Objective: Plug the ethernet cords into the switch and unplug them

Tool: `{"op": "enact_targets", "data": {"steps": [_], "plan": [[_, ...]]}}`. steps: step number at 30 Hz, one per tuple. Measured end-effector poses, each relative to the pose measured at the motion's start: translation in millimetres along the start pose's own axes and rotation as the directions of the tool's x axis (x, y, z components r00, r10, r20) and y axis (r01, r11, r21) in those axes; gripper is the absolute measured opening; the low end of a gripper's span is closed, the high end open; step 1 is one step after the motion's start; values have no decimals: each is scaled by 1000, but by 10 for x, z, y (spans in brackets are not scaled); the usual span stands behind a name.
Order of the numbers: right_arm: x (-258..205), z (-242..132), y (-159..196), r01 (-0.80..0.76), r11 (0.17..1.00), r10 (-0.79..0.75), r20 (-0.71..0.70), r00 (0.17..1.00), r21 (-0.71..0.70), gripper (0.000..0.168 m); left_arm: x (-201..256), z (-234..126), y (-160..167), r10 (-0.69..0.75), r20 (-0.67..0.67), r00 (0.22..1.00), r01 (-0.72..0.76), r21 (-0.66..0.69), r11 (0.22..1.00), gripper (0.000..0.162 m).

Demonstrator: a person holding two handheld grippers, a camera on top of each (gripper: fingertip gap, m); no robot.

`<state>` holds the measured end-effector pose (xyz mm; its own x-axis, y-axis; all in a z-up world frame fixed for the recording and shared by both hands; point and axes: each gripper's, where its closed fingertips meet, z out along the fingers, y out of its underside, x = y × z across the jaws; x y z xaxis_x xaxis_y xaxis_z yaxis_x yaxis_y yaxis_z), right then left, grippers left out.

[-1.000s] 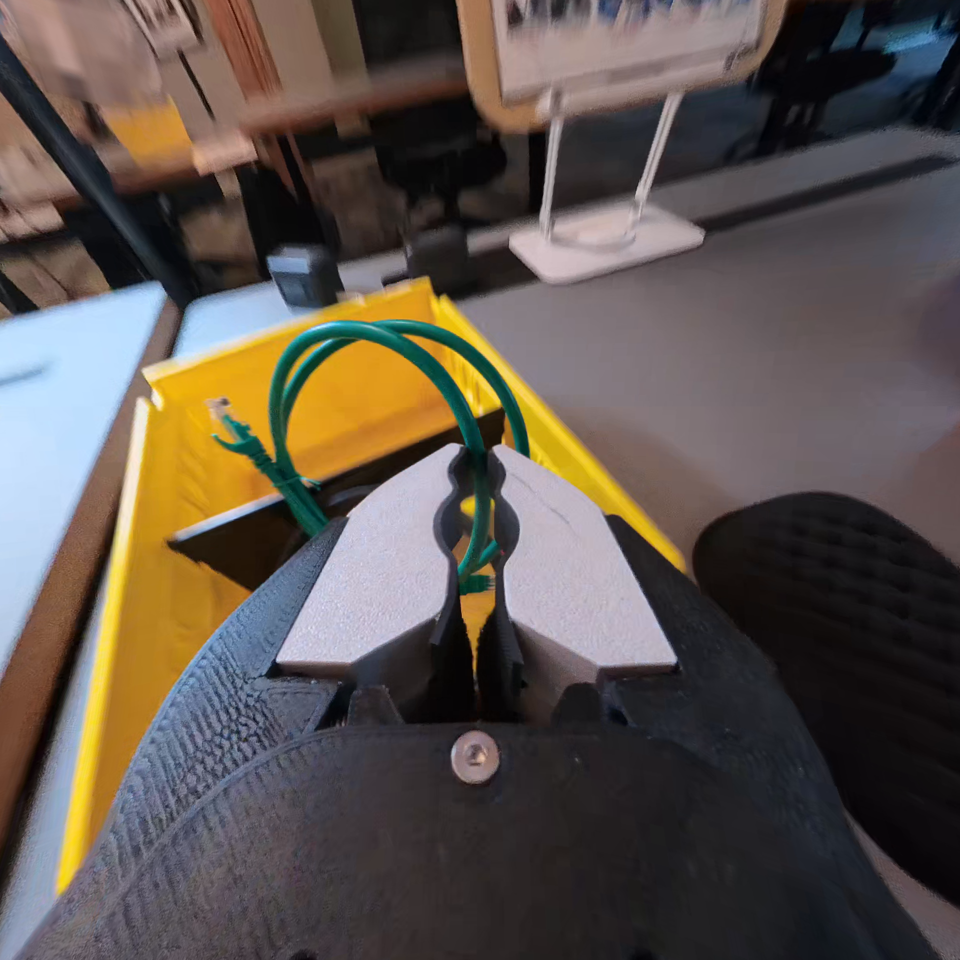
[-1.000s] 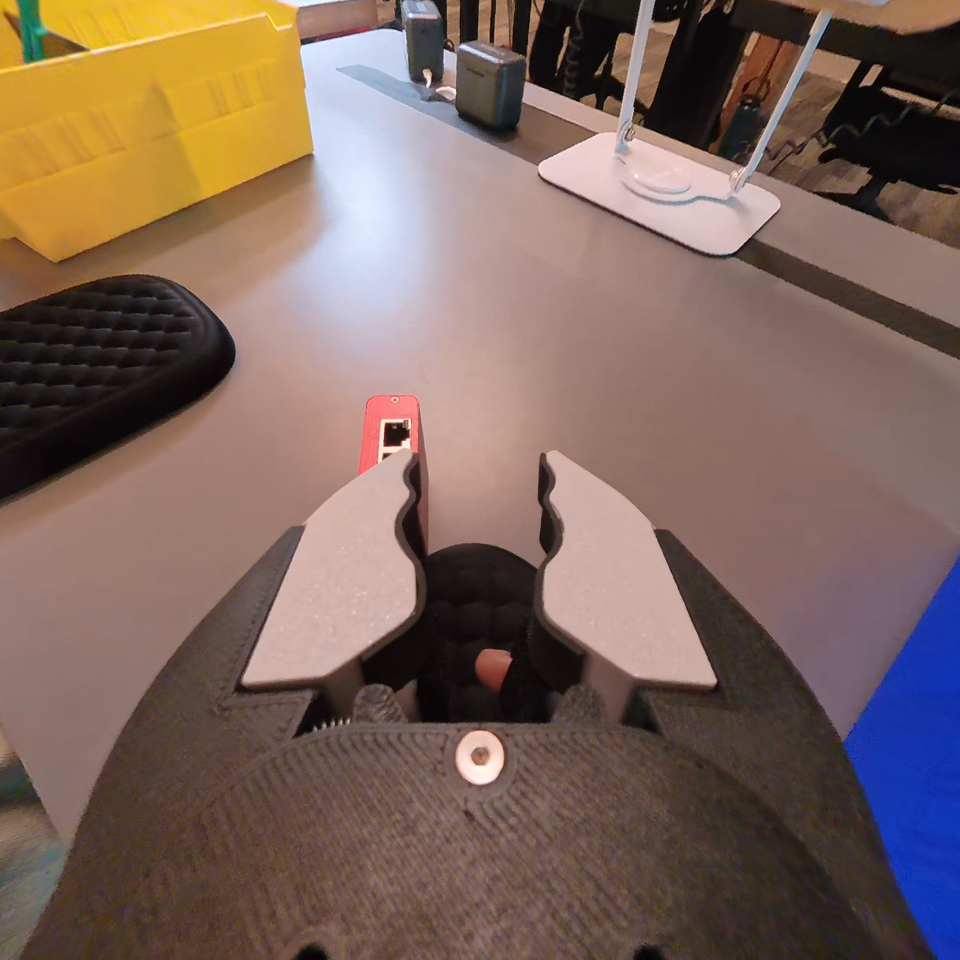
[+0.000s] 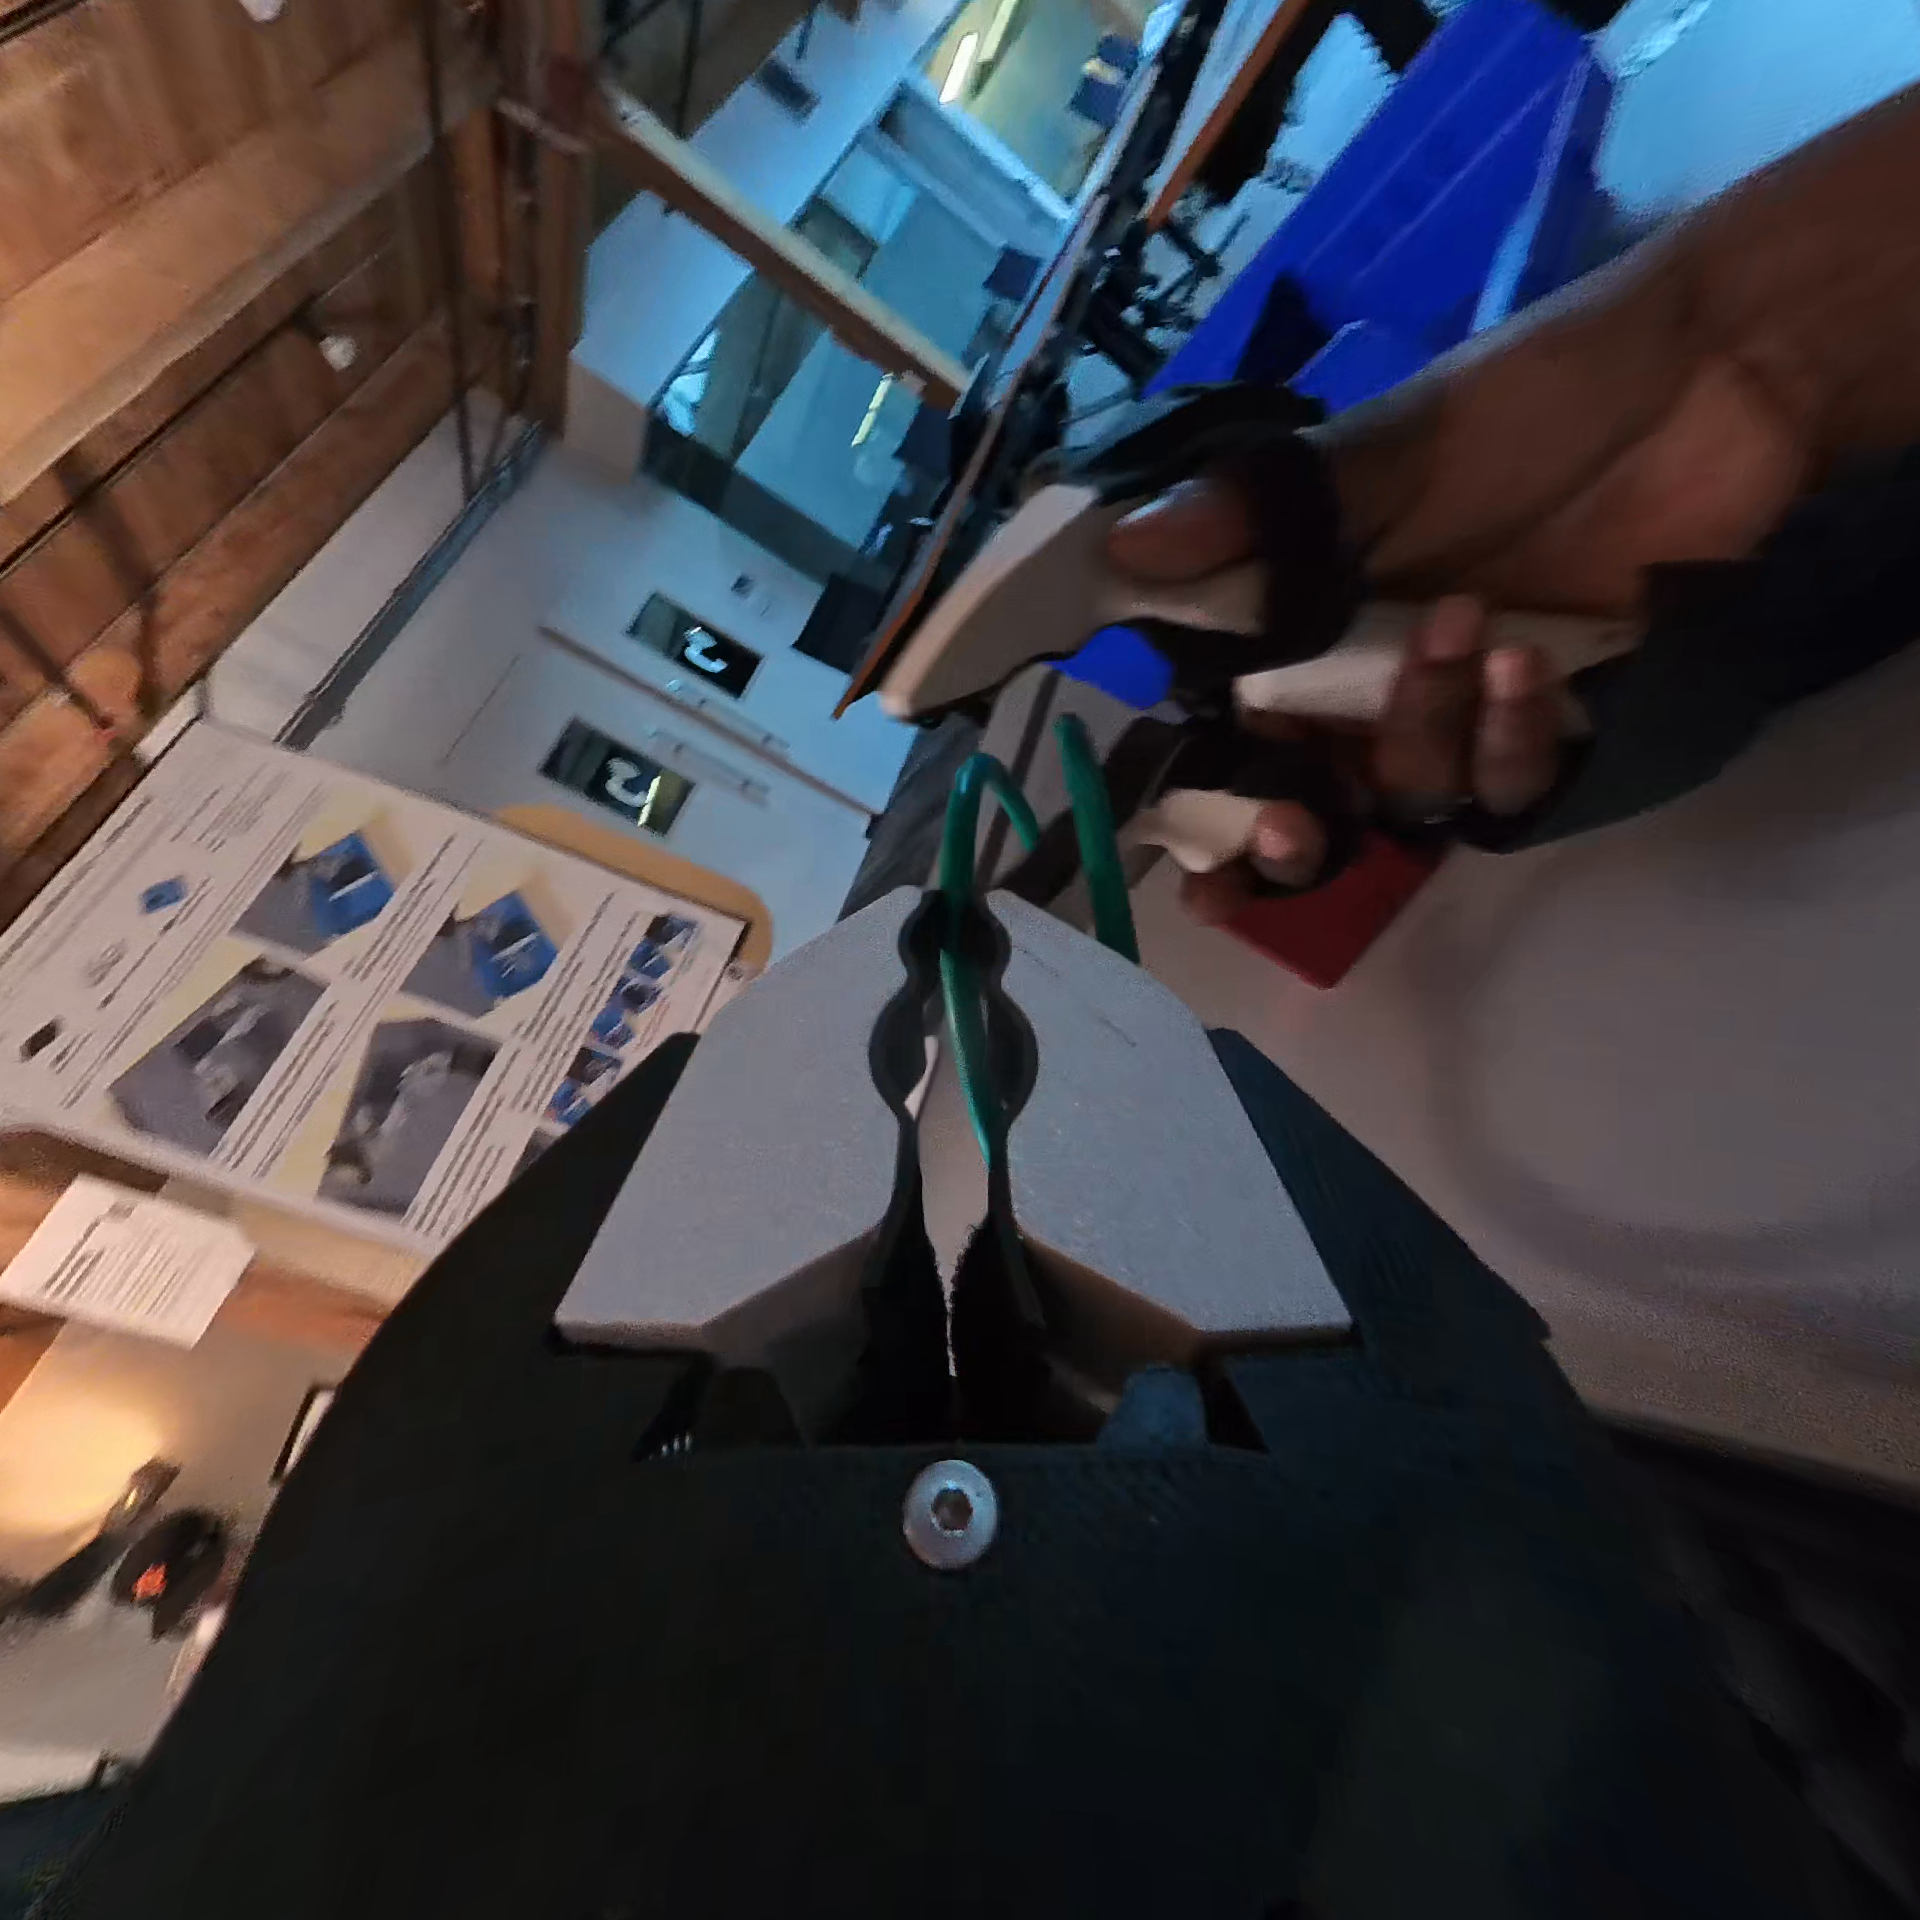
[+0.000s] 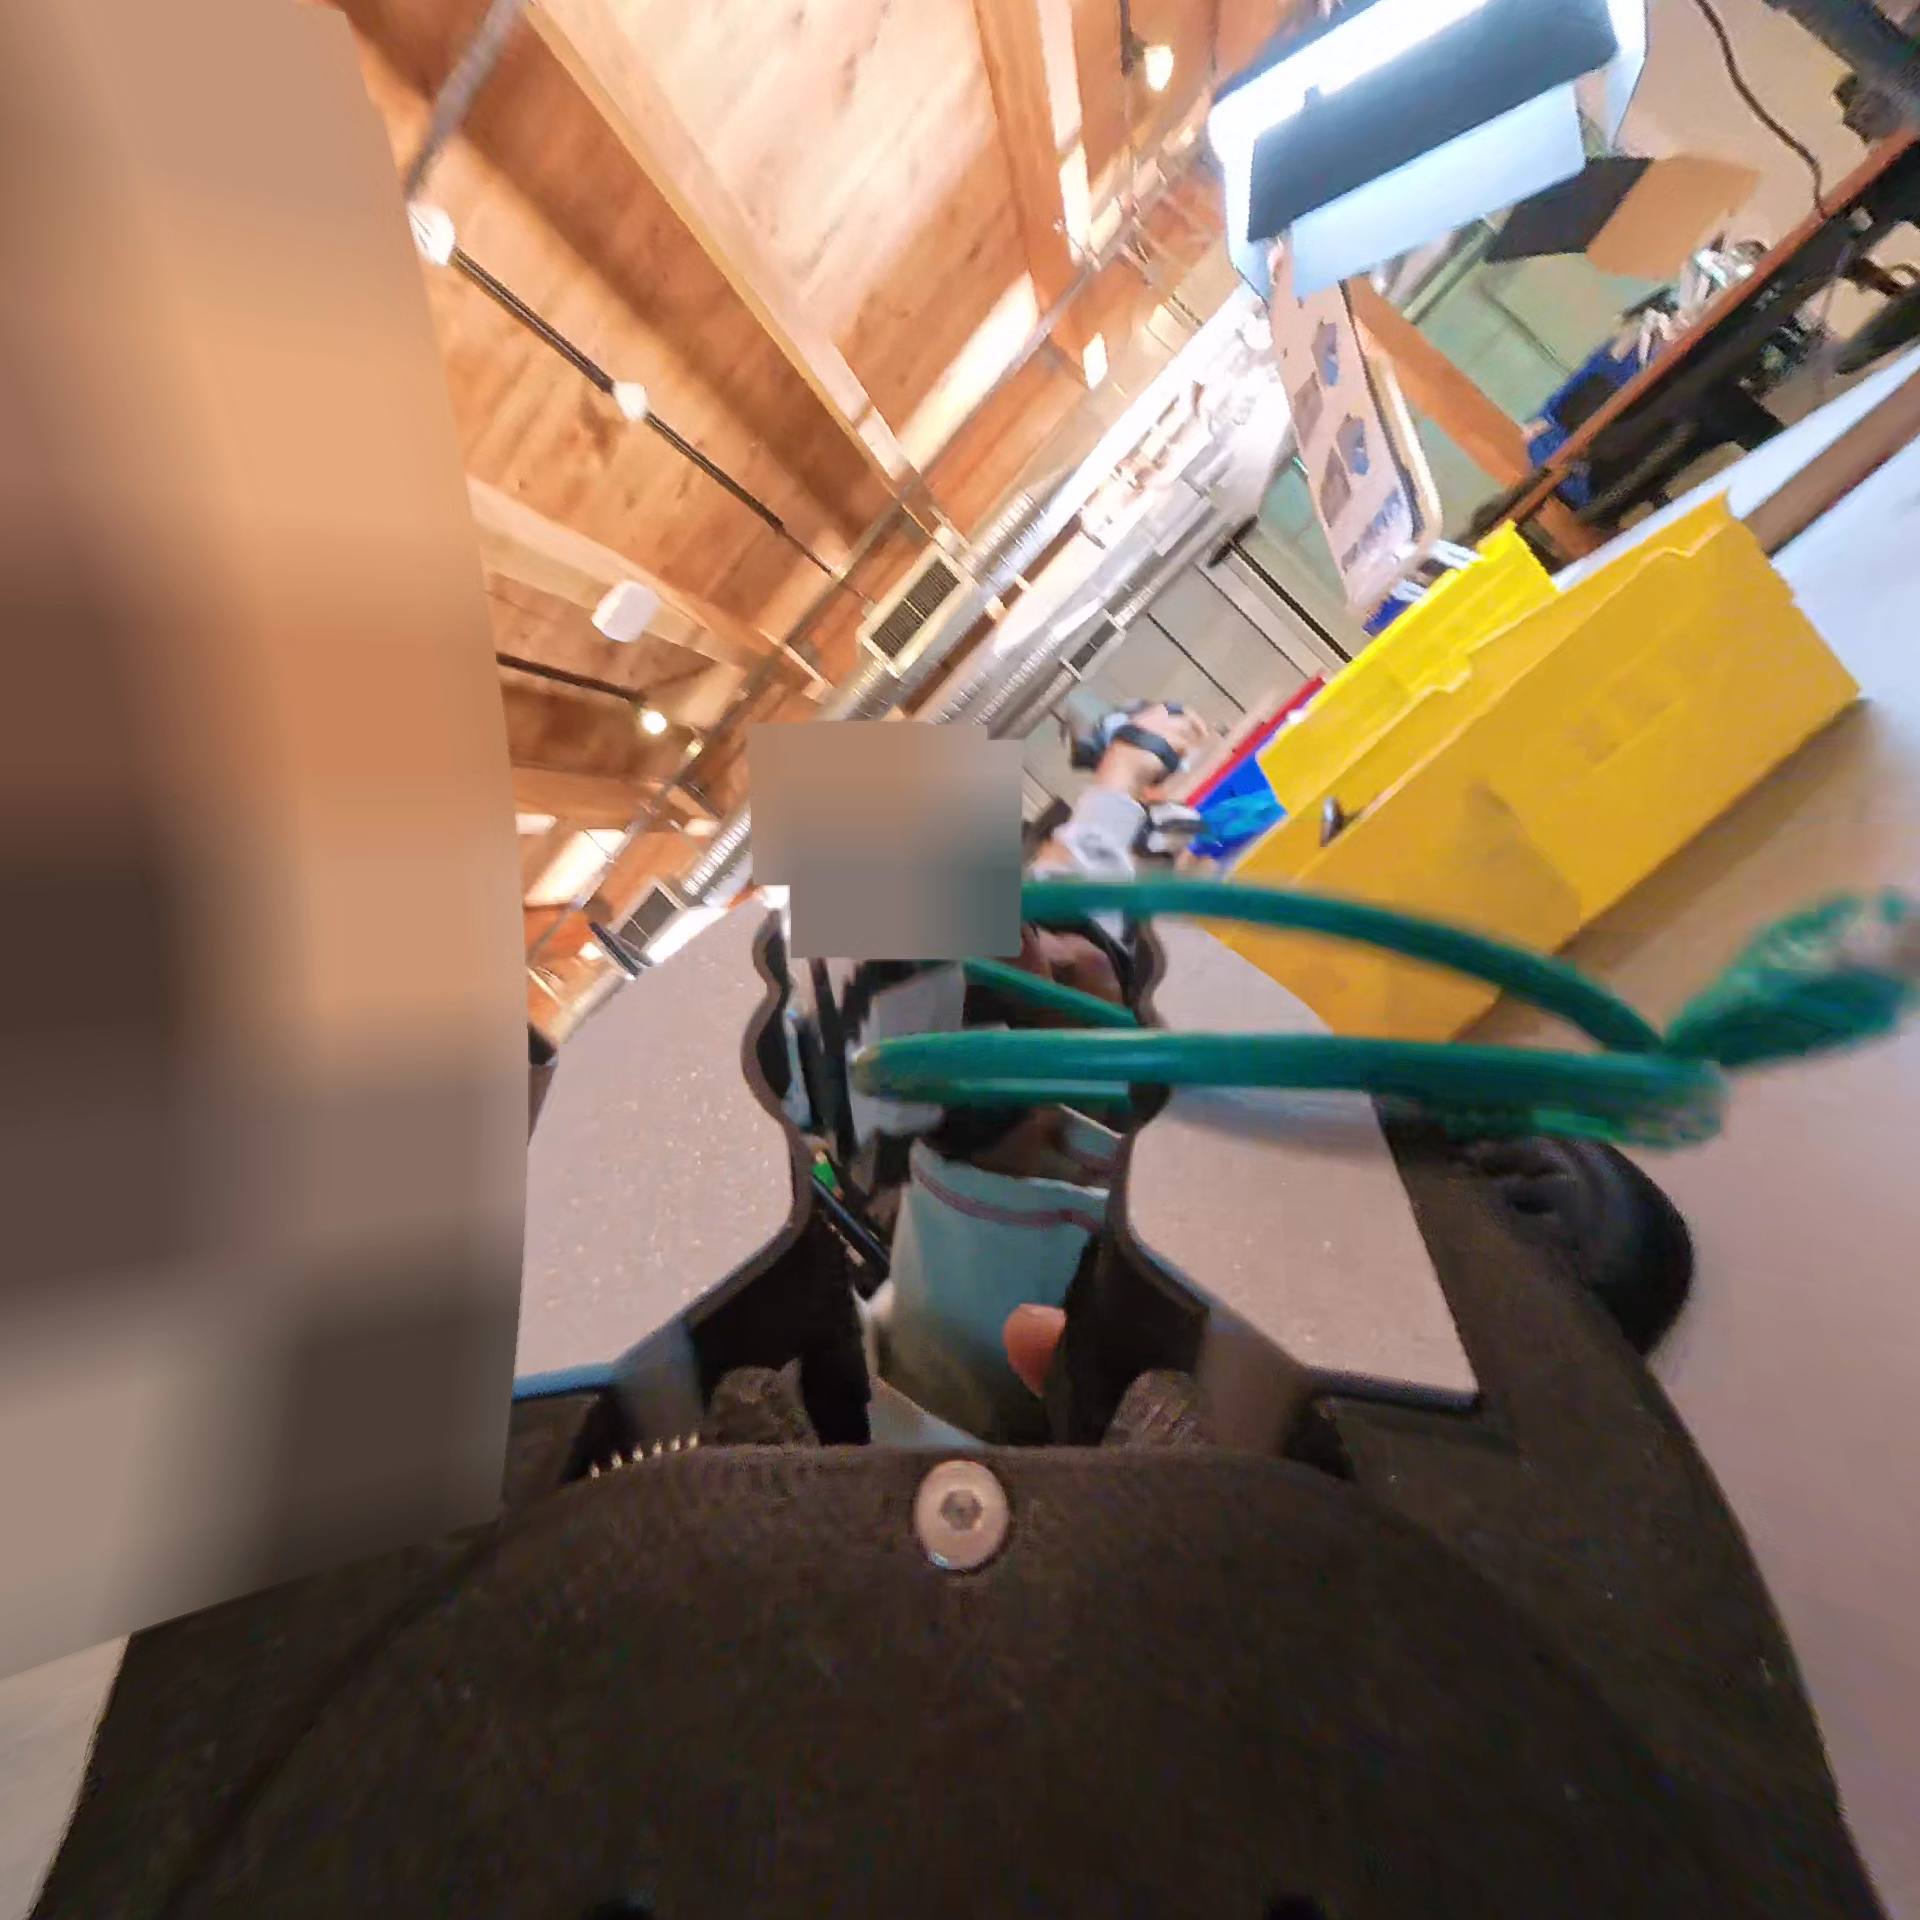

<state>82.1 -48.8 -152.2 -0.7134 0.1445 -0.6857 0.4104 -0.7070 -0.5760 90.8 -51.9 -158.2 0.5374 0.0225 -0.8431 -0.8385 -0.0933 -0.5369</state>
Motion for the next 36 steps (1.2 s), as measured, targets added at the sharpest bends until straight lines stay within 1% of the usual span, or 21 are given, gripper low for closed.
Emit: {"op": "enact_targets", "data": {"steps": [2,3,4,6,8,10,12,13,14,15,17,19,23,25,26,27,28,29,30,33,36], "plan": [[-16,-32,-64,-17,999,16,19,1000,43,52,159,28,-37,25,-77,997,-23,21,1000,5],[-7,-54,-80,-6,999,5,14,1000,51,42,245,34,-58,21,-124,992,-17,36,999,5],[-2,-79,-95,16,998,-17,6,1000,59,26,326,35,-81,8,-172,985,0,50,999,5],[-104,-97,-70,84,996,-86,54,995,31,9,483,35,-63,-73,-285,956,84,29,996,7],[-172,-67,63,179,981,-174,74,982,-80,0,529,16,-59,-198,-347,917,226,40,973,10],[-168,-57,237,320,921,-314,65,947,-223,0,363,-50,-138,-361,-354,863,433,148,889,23],[-221,-69,385,403,853,-390,108,914,-332,0,170,-151,-147,-547,-420,725,660,197,725,31],[-255,-80,458,419,826,-398,137,907,-378,0,60,-169,-93,-619,-417,666,732,202,651,38],[-291,-94,534,430,800,-396,171,902,-418,0,-27,-174,-26,-664,-397,634,767,212,606,42],[-322,-107,605,444,774,-395,204,896,-451,0,-80,-168,40,-690,-365,626,777,221,589,43],[-433,-130,739,468,733,-368,291,883,-494,0,-80,-141,97,-694,-335,638,769,230,596,50],[-670,-163,856,491,724,-286,436,853,-486,0,-31,-92,66,-701,-361,615,788,240,567,52],[-1228,-332,984,513,763,-80,731,678,-393,0,49,3,-85,-711,-454,537,844,285,455,53],[-1370,-418,1029,522,769,-18,803,595,-369,0,160,34,-191,-677,-503,537,842,275,464,53],[-1397,-447,1048,518,770,10,819,573,-372,0,235,54,-233,-659,-527,536,840,250,482,52],[-1392,-467,1074,516,765,33,824,566,-385,0,332,72,-256,-639,-553,535,831,208,516,46],[-1356,-474,1108,519,752,43,816,576,-406,0,419,98,-232,-628,-555,545,811,160,562,32],[-1322,-481,1137,525,737,46,807,589,-426,0,441,145,-141,-639,-508,578,783,125,609,15],[-1281,-480,1158,526,721,46,788,614,-451,1,442,145,-88,-635,-489,598,765,111,635,12],[-1040,-420,1132,503,690,-28,675,738,-521,2,354,81,62,-720,-480,501,820,-2,573,11],[-649,-328,928,406,720,-154,442,884,-562,10,262,17,328,-787,-372,492,815,-120,566,11]]}}
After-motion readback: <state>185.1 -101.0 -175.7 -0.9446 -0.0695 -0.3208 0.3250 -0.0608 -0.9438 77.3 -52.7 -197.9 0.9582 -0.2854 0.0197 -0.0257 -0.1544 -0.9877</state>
